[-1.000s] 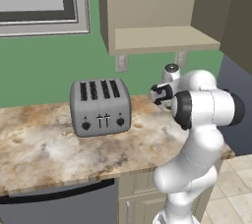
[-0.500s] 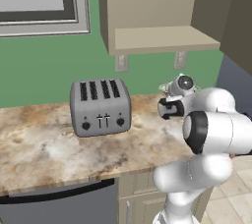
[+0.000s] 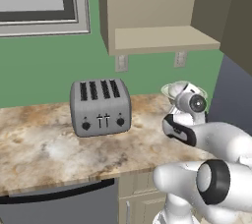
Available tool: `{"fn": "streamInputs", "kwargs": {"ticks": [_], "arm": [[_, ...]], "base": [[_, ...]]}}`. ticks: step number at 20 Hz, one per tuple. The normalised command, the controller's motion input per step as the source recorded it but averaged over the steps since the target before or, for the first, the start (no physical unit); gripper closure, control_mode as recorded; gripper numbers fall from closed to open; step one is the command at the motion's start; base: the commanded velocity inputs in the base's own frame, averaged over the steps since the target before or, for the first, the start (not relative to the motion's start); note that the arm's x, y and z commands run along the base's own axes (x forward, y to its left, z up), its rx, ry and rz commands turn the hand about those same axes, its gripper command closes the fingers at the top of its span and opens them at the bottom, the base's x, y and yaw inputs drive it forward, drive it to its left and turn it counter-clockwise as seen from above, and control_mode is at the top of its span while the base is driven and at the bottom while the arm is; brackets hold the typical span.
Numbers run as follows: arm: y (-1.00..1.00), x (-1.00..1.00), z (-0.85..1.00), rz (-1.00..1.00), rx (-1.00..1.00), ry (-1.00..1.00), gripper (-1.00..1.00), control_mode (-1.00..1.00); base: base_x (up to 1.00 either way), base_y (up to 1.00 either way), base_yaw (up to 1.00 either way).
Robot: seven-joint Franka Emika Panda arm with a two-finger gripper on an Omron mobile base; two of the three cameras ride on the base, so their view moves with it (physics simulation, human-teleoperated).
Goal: Pick up the bowls on the counter and stack them on top of one another in the open cabinet. Place the smaller bowl on top of the larger bowl.
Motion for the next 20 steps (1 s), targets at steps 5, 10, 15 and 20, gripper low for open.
{"fn": "streamInputs", "kwargs": {"ticks": [5,10,15,20], "arm": [[0.09,-0.58,0.53,0.06,0.0,0.0,1.0,-1.0],[0.22,-0.54,0.47,0.07,-0.02,0.0,1.0,-1.0],[0.22,-0.55,0.41,0.05,-0.05,0.01,1.0,-1.0],[0.29,-0.57,0.32,0.01,-0.07,-0.01,1.0,-1.0]], "base": [[0.0,0.0,0.0],[0.0,0.0,0.0],[0.0,0.0,0.0],[0.0,0.0,0.0]]}}
